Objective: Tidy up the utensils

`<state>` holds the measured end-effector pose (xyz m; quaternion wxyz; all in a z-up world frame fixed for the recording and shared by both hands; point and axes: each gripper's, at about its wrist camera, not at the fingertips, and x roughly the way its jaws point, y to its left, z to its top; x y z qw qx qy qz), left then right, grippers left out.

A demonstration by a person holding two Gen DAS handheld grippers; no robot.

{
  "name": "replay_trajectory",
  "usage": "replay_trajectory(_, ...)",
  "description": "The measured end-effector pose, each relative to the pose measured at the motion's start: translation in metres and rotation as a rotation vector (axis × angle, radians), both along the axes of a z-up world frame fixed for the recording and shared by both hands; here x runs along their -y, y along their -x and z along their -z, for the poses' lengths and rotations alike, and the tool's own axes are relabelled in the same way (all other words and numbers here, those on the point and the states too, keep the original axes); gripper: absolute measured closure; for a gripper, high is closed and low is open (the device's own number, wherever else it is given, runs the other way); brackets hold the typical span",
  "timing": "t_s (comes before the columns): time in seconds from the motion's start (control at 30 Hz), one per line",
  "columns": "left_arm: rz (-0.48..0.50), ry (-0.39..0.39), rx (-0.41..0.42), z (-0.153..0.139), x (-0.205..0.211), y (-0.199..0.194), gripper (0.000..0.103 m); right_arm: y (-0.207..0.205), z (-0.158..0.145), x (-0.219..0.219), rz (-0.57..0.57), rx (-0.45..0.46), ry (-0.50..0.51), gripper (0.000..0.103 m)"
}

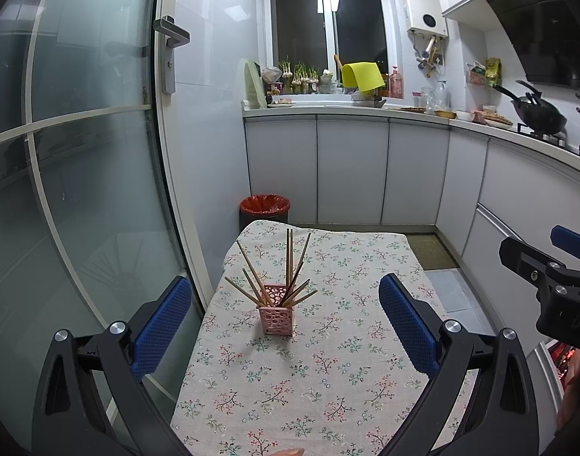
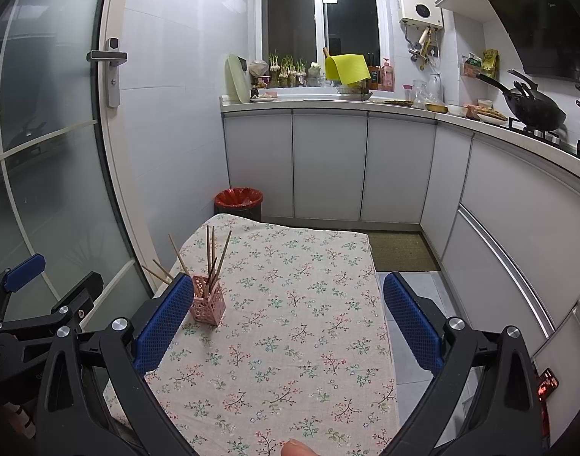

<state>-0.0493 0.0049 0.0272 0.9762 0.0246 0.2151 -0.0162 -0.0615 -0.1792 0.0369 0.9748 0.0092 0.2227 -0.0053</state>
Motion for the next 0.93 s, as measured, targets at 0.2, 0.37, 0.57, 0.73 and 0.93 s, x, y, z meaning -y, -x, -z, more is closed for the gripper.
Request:
replay_trajectory(0.2,0.0,0.002,0.002,-0.001,0.0,0.0,0.007,0.0,0.0,0.0,0.0,0.001,0.001,0.007)
replay_trajectory(0.37,0.001,0.002,0.001,0.0,0.0,0.0,0.007,0.0,0.0,0.0,0.0,0.001,0.001,0.007)
replay_trajectory(0.57,0.006,0.007,-0.004,0.0,-0.001,-0.001,0.007,0.0,0.001,-0.001,0.001,0.0,0.001,0.007)
replay_trajectory(0.73,0.038,0.055,-0.025,0.005,-0.006,-0.01,0.007,-0.007,0.004,0.003,-0.01,-0.009,-0.015,0.007)
replay_trajectory(0.93,0.031,0.101,-0.08,0.073,-0.019,-0.073,0.007,-0.078,0.059,0.034,-0.002,-0.138,-0.111,0.007)
